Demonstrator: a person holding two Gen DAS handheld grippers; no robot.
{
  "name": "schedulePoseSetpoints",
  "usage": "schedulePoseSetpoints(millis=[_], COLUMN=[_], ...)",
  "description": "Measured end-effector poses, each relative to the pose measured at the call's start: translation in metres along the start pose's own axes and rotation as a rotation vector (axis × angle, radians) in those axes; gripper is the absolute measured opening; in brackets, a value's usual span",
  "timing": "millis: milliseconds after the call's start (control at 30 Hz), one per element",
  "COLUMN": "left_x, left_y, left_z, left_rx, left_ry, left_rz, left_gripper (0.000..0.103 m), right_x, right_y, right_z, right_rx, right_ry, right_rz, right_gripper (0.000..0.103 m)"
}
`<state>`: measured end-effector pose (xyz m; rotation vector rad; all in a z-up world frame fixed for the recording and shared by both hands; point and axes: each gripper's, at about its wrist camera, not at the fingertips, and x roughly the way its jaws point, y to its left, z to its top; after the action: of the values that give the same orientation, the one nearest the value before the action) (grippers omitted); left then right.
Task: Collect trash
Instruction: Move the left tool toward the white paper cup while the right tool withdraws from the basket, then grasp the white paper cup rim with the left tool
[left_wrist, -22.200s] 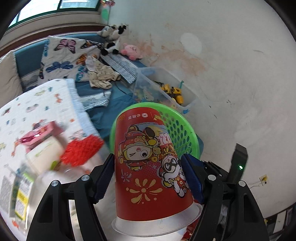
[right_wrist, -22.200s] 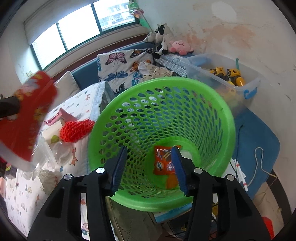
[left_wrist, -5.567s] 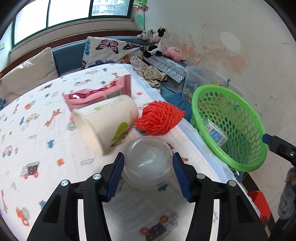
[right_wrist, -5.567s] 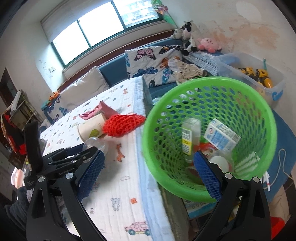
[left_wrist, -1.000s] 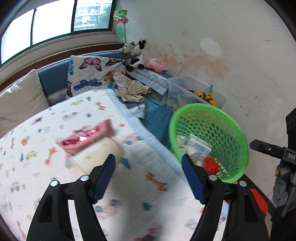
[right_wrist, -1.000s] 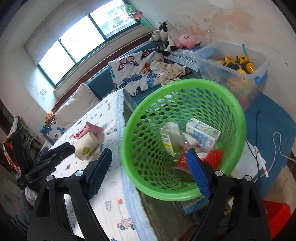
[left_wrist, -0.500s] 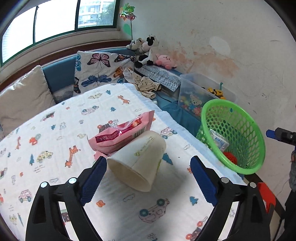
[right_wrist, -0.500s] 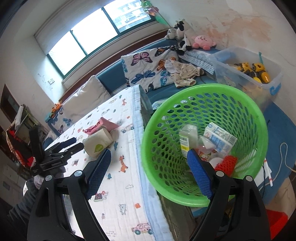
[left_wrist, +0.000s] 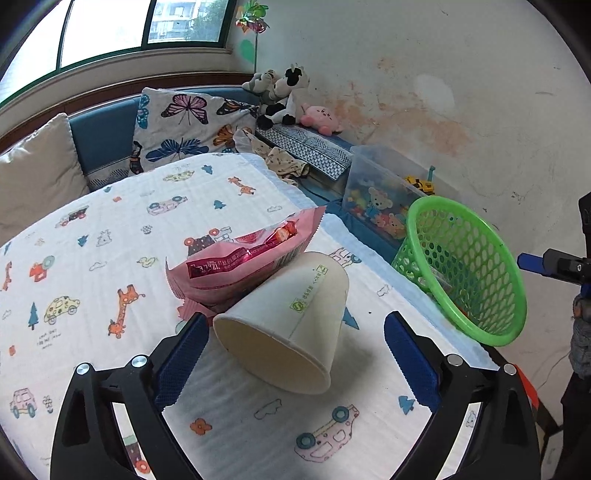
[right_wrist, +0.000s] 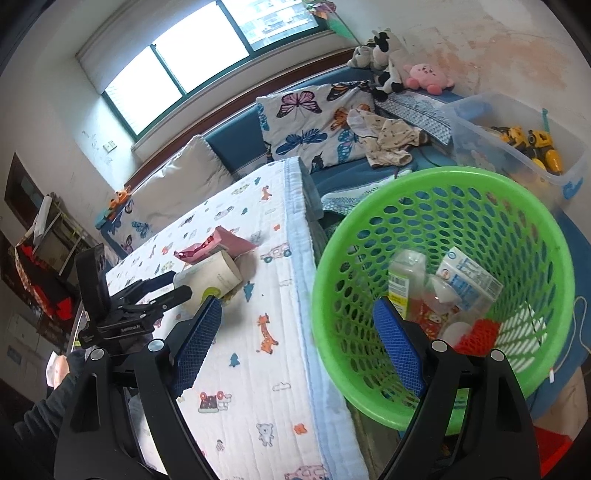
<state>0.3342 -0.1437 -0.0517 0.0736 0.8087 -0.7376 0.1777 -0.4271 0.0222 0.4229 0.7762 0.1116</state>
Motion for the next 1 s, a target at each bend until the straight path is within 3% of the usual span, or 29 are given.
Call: schedulePoseSetpoints(millis=[333,500,900,967,1000], left_x=[0.011,0.010,0.020,0.018,0.017], left_y=[0.004,-0.003,0.001,0.000,-0.001], left_z=[-0.003,-0.006,-0.008,-0.009,-0.009], left_rx=[-0.007,0.051,0.028,0.029,0.027], left_ry=[0.000,-0.007,0.008,-0.003,-0.005], left_rz=[-0.032,-0.002,-0.006,-0.007,-0.003], left_gripper=[0.092,0.091,0.091,0.086,0.075], right_x=[0.024,0.033,0.042,0.043,0.042], right_y=[0.008,0.012,0.024,0.024,0.024], right_z=[0.006,0.008,0.006,0.006,0.006], right_rx=[-0.021,-0.028,-0.051,-0.050,-0.049], right_ry=[0.034,0.044,0.064,0.066,0.066], right_rz=[0.003,0.009,0.021,0.020,0.019], right_gripper=[0.084,0.084,0.084,0.084,0.084])
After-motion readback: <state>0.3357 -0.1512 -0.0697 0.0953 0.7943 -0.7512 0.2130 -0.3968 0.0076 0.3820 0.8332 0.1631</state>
